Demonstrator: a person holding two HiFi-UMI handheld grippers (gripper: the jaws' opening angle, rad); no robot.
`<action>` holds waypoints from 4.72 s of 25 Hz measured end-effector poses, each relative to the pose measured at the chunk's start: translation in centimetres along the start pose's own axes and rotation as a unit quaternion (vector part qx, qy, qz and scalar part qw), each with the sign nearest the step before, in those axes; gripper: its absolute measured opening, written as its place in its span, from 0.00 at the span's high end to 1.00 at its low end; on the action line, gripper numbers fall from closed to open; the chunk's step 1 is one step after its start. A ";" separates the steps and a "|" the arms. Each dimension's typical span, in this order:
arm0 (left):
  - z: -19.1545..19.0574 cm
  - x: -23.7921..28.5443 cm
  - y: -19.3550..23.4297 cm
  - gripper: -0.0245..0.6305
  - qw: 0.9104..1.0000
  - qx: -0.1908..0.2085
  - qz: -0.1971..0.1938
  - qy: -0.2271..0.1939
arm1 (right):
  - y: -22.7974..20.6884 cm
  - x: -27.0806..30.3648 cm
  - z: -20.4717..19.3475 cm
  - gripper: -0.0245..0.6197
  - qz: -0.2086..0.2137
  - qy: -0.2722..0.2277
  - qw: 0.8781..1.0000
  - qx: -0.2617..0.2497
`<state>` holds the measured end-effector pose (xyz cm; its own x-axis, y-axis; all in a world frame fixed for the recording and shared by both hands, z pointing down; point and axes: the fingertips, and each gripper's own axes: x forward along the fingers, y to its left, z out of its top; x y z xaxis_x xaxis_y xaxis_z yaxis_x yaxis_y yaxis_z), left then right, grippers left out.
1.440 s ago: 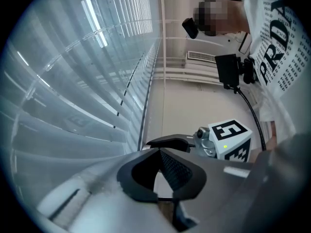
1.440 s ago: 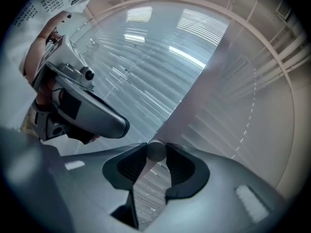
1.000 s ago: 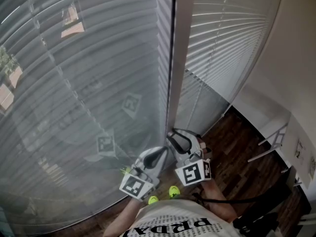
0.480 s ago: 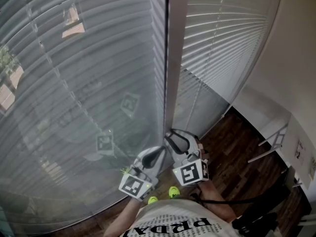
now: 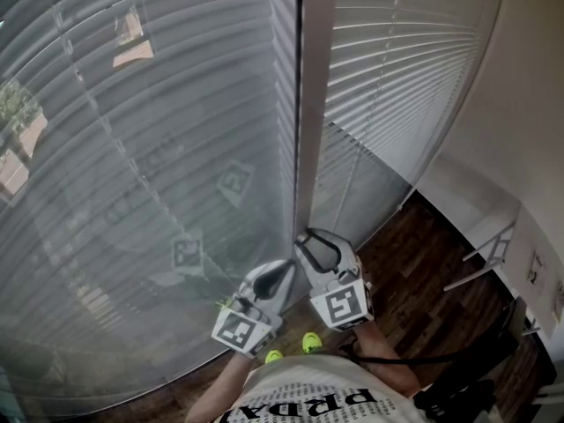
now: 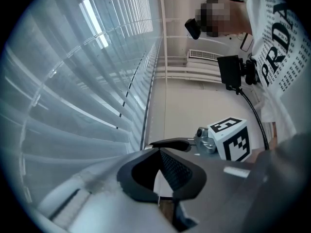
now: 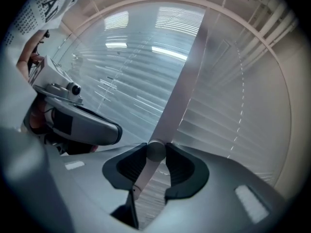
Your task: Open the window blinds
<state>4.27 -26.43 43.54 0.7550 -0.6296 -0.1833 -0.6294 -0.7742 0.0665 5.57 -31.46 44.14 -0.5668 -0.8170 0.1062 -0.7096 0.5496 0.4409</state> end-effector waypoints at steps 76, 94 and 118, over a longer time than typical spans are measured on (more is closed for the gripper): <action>0.0 -0.5 0.3 0.97 1.000 0.000 0.011 0.013 | 0.6 0.0 -0.1 0.76 -0.004 0.030 0.988 -0.151; 0.5 -0.6 0.2 0.97 1.000 -0.013 0.016 0.002 | 0.0 -0.1 -0.1 0.76 0.010 0.001 1.000 0.017; 0.9 -0.2 0.2 0.97 1.000 -0.020 0.015 -0.001 | -0.7 -0.1 -0.5 0.76 0.023 -0.033 0.975 0.217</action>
<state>3.85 -26.35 42.75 0.7357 -0.6521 -0.1832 -0.6437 -0.7572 0.1105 6.31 -31.85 44.28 -0.6178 -0.7845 0.0540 -0.7850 0.6193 0.0157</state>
